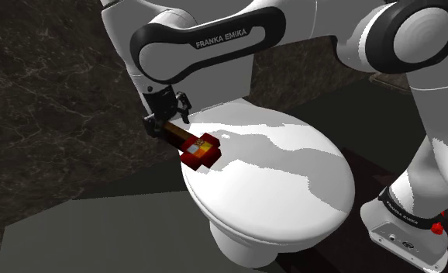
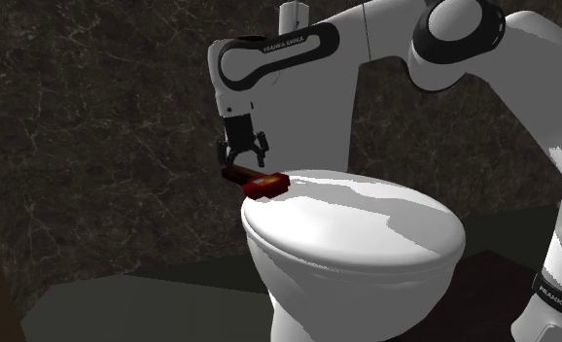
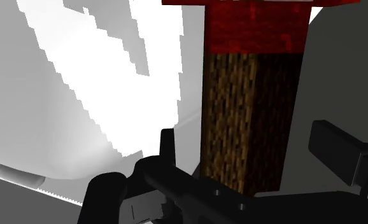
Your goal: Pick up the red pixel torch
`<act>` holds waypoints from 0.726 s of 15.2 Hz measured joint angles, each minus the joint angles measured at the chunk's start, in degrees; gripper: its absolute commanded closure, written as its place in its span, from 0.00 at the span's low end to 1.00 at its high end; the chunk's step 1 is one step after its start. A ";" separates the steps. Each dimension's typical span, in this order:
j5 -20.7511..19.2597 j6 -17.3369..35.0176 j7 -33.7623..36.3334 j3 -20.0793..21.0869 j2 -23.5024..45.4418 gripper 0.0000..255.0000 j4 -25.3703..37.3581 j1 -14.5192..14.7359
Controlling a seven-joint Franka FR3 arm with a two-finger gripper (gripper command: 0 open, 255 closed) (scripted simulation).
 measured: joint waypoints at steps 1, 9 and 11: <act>-0.02 0.83 0.18 0.01 -0.13 0.00 -1.02 -0.20; -0.44 3.84 0.69 -0.23 0.75 1.00 -3.25 -0.47; -0.44 3.85 0.70 -0.23 0.75 1.00 -3.25 -0.47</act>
